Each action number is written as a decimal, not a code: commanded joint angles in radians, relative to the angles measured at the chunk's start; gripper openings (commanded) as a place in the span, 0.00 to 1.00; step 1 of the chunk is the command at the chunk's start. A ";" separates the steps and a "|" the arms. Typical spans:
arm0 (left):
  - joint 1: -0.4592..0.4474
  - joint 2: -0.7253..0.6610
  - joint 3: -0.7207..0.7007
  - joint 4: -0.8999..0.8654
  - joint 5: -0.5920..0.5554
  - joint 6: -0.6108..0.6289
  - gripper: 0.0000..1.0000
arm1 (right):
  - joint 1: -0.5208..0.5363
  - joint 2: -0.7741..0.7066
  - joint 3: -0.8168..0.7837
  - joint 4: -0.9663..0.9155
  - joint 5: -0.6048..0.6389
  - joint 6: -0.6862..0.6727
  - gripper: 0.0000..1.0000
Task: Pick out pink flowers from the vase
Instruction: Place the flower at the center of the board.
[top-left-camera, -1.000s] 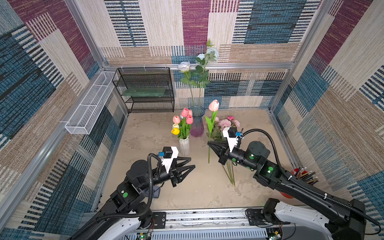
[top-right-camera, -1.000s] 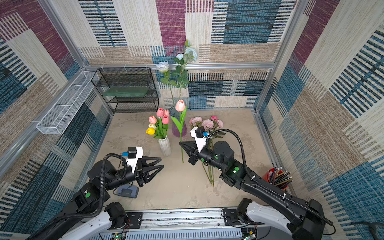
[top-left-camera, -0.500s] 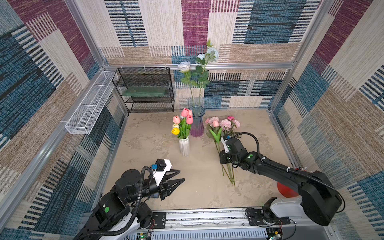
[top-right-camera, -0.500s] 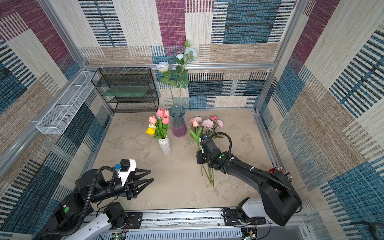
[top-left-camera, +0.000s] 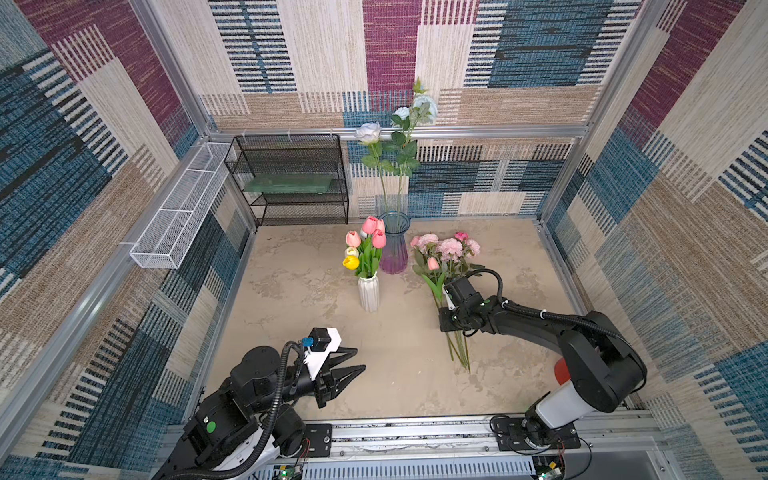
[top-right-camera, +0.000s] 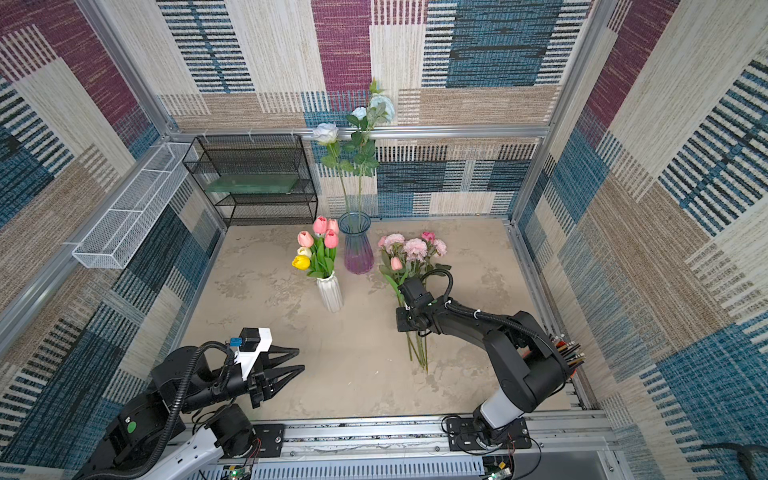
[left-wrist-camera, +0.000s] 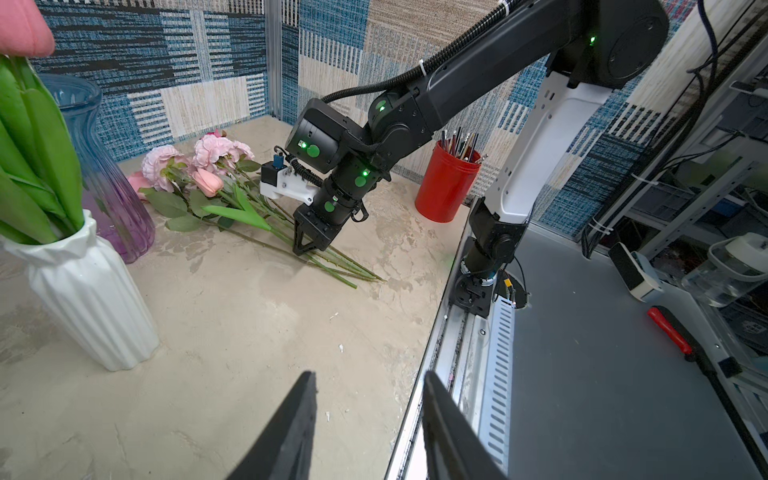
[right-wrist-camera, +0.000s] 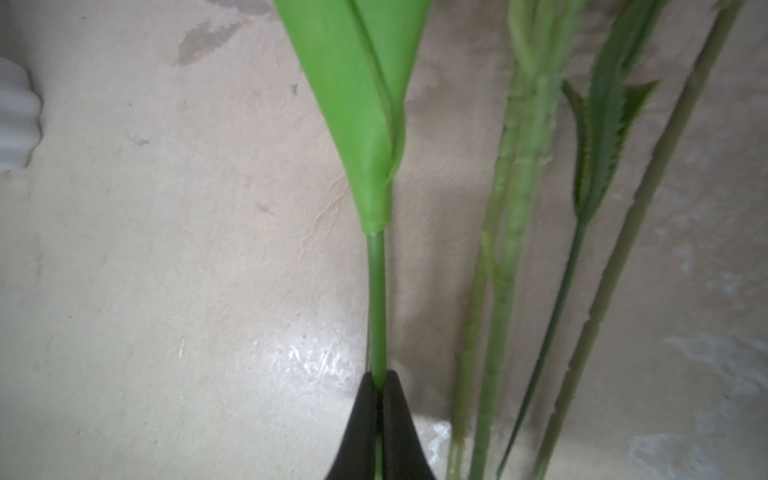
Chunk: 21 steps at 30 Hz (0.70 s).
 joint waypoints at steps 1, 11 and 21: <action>0.001 -0.002 -0.002 0.011 0.019 0.028 0.44 | -0.010 0.024 0.006 0.001 -0.007 0.002 0.06; 0.001 -0.003 -0.006 0.017 0.033 0.031 0.44 | -0.018 0.054 0.005 0.009 -0.039 0.030 0.17; 0.001 -0.007 -0.008 0.011 0.022 0.040 0.44 | -0.019 -0.062 0.047 -0.065 -0.015 0.030 0.31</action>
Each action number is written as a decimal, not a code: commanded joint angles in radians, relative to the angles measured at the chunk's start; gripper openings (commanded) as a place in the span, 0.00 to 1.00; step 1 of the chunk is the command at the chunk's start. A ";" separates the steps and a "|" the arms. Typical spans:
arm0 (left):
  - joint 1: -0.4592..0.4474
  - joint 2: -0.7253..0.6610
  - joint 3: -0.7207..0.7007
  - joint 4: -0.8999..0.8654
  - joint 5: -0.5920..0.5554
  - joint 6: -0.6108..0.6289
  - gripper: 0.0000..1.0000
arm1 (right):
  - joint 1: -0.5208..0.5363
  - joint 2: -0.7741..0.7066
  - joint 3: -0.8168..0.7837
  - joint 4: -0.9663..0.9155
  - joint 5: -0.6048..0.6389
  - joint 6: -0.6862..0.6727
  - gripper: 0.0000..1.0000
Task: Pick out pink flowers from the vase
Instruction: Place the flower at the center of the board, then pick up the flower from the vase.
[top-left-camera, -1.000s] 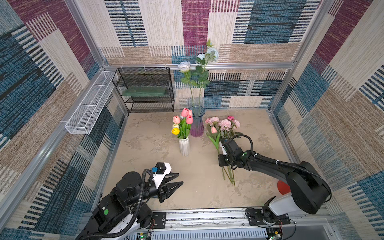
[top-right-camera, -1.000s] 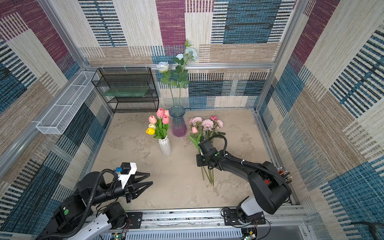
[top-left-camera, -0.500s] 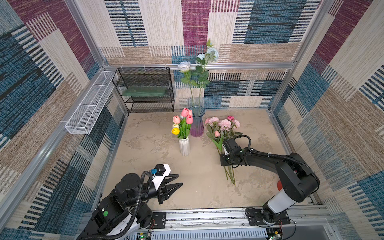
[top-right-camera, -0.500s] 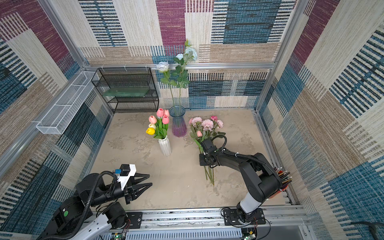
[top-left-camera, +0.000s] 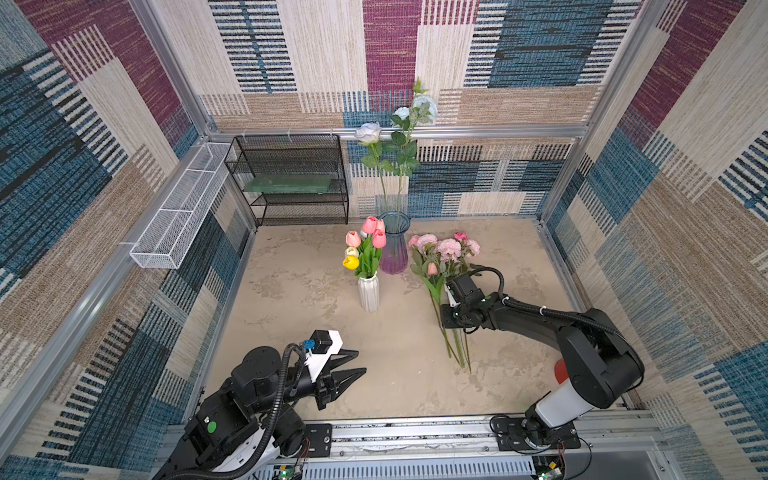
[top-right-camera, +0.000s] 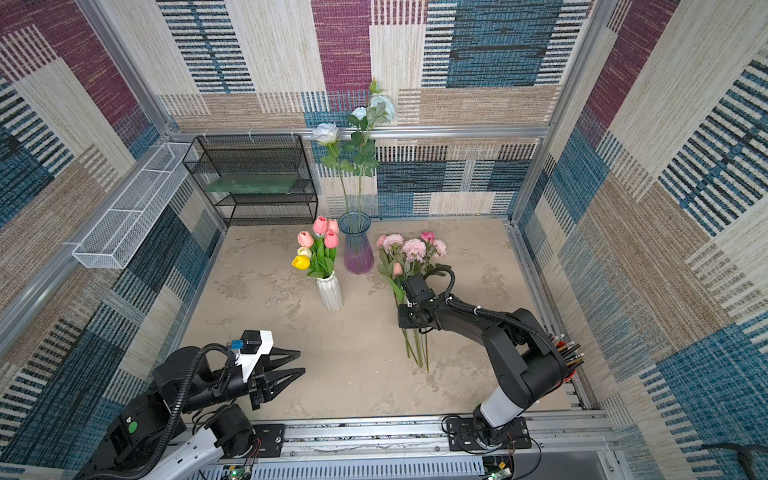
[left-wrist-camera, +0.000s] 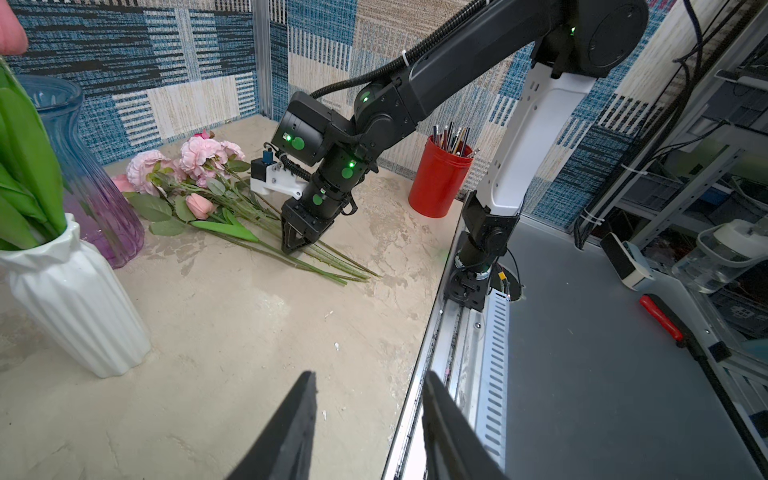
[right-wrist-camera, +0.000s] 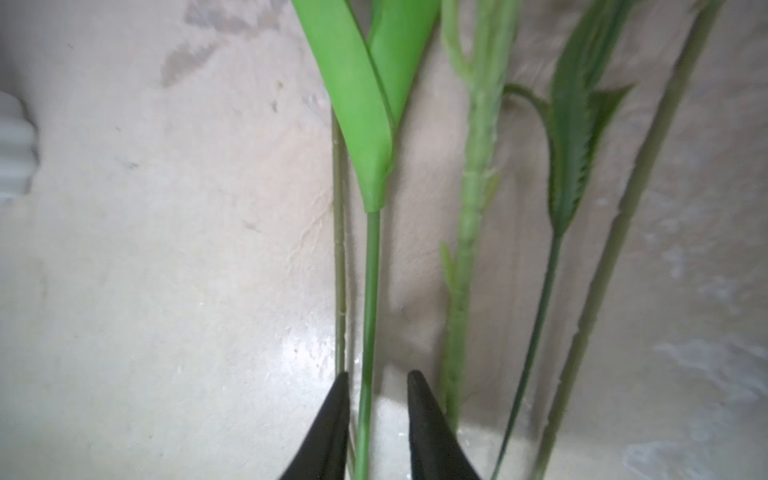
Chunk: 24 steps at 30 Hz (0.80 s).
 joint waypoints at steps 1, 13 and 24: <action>0.001 -0.004 -0.001 0.012 -0.005 0.022 0.44 | 0.000 -0.063 0.019 -0.045 0.019 0.004 0.31; 0.001 0.000 0.081 -0.103 -0.149 0.009 0.44 | 0.138 -0.499 -0.177 0.517 -0.206 -0.222 0.30; 0.001 -0.121 0.021 -0.091 -0.259 0.002 0.44 | 0.213 -0.342 -0.156 0.974 -0.266 -0.435 0.22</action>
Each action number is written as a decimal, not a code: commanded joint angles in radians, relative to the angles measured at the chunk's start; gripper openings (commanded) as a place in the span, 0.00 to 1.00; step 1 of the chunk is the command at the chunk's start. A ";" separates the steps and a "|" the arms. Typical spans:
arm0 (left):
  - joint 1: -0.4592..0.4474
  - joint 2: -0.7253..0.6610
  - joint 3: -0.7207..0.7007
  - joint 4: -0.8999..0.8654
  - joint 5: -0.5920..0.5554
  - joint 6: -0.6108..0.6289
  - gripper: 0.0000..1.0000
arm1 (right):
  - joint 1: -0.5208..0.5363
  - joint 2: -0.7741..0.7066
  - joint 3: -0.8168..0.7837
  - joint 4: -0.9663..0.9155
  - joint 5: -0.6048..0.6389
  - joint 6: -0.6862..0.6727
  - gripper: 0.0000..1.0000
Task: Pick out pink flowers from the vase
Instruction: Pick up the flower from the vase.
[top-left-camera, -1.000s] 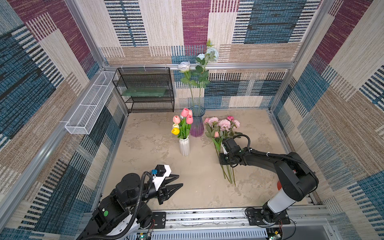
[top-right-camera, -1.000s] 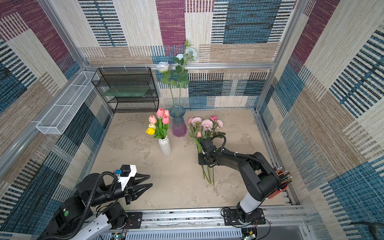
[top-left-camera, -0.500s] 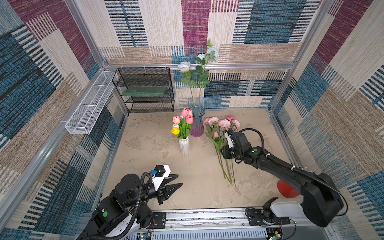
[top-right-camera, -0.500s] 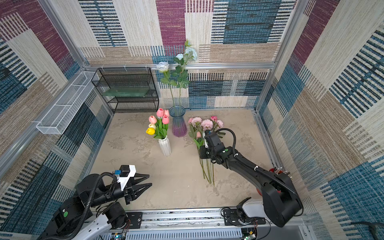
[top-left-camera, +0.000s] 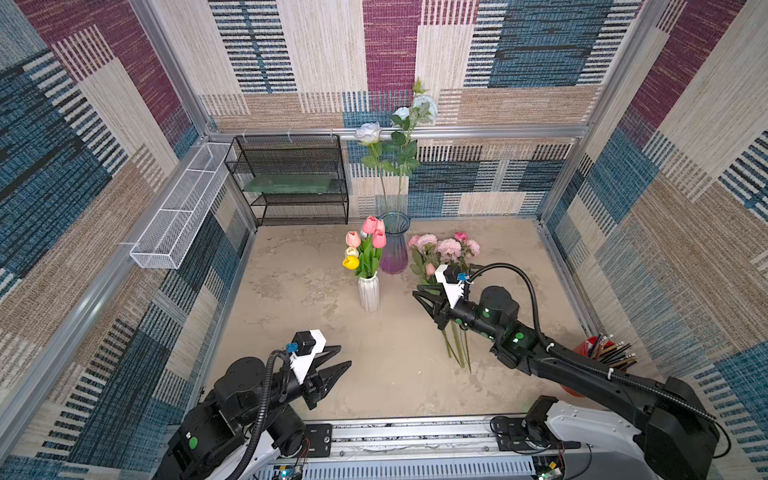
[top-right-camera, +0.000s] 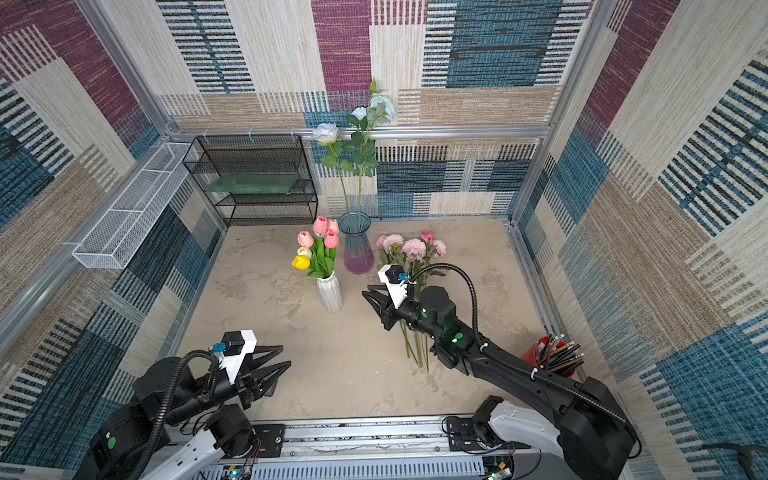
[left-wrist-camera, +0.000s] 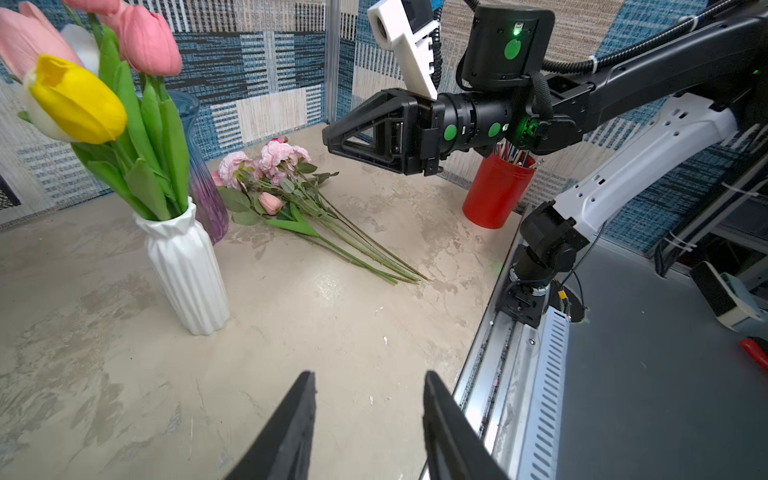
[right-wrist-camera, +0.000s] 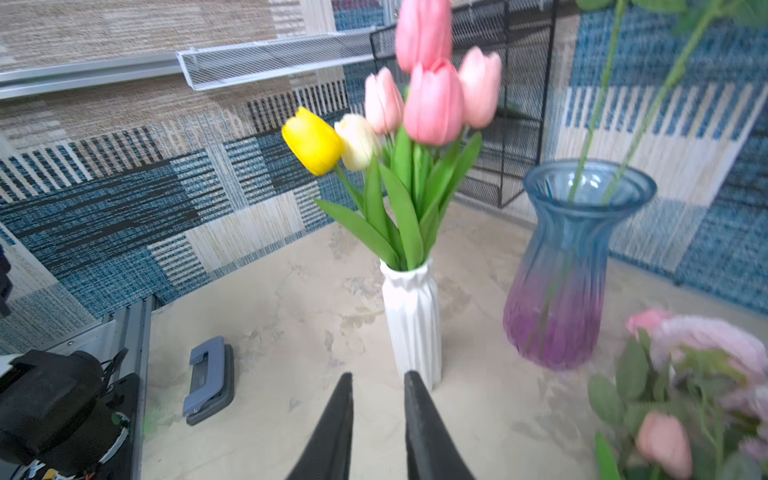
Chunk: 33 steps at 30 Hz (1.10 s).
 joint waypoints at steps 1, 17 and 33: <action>0.001 -0.020 -0.006 0.012 -0.054 0.003 0.44 | 0.006 0.085 0.067 0.167 -0.034 -0.080 0.21; 0.001 -0.039 -0.010 0.013 -0.074 0.004 0.44 | -0.046 0.439 0.311 0.314 -0.119 -0.056 0.18; 0.003 -0.036 -0.012 0.017 -0.063 0.008 0.44 | -0.059 0.580 0.425 0.327 -0.145 -0.021 0.21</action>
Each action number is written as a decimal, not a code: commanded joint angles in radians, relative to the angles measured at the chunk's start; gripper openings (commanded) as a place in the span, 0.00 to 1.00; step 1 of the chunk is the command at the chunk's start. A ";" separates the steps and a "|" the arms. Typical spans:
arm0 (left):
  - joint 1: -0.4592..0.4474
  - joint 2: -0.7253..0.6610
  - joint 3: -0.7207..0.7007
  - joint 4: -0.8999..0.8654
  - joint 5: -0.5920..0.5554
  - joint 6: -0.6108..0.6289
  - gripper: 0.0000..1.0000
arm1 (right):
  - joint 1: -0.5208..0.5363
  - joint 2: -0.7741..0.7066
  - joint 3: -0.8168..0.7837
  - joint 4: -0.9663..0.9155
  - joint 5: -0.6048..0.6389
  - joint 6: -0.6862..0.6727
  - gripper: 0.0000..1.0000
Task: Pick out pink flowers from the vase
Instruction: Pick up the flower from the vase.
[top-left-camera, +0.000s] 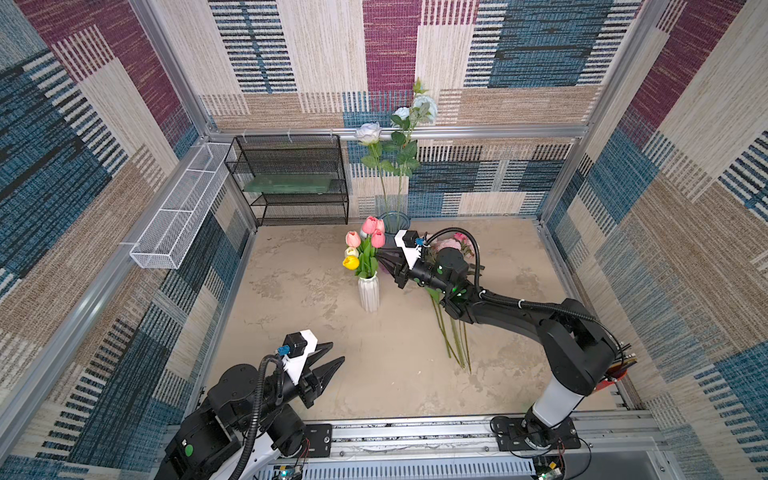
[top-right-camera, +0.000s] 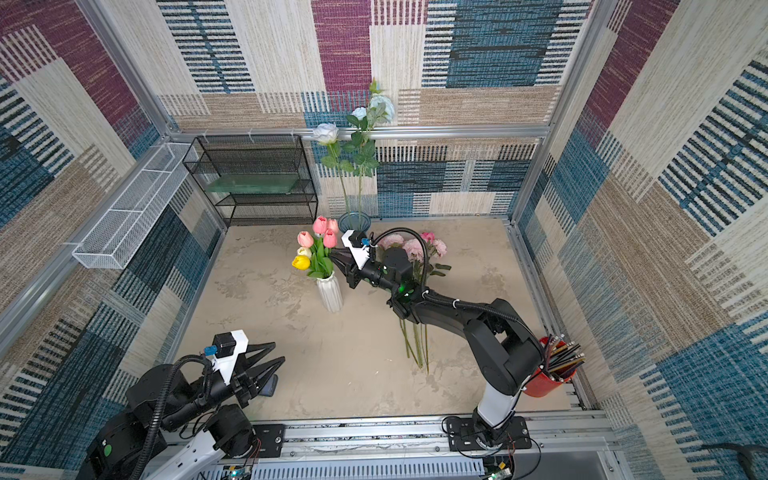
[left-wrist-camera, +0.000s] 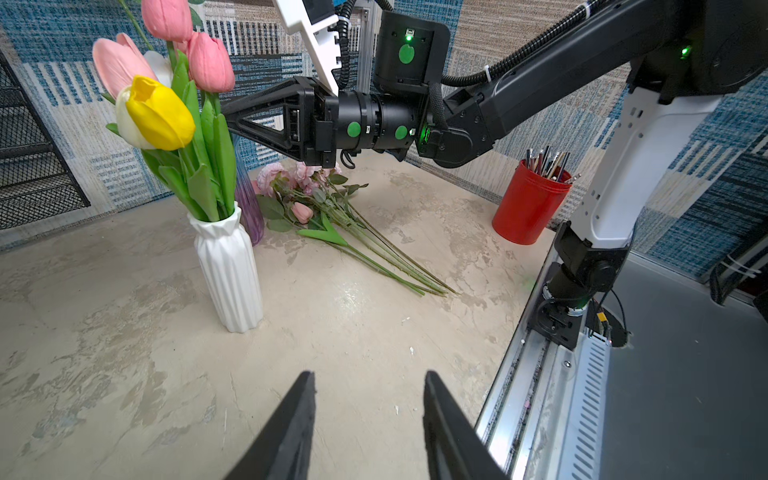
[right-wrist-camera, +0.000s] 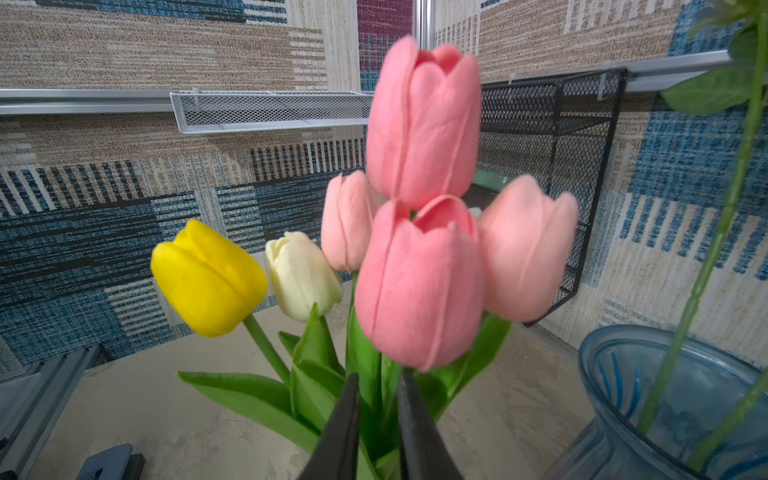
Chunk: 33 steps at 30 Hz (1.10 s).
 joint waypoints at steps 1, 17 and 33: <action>0.001 0.003 -0.002 0.016 0.010 0.009 0.44 | 0.000 0.017 0.025 0.034 -0.008 0.014 0.22; 0.001 0.000 -0.003 0.017 0.021 0.012 0.44 | -0.004 0.006 0.055 -0.007 -0.015 0.041 0.04; 0.001 -0.007 -0.003 0.016 0.025 0.011 0.44 | -0.004 -0.111 0.090 -0.097 -0.012 0.030 0.01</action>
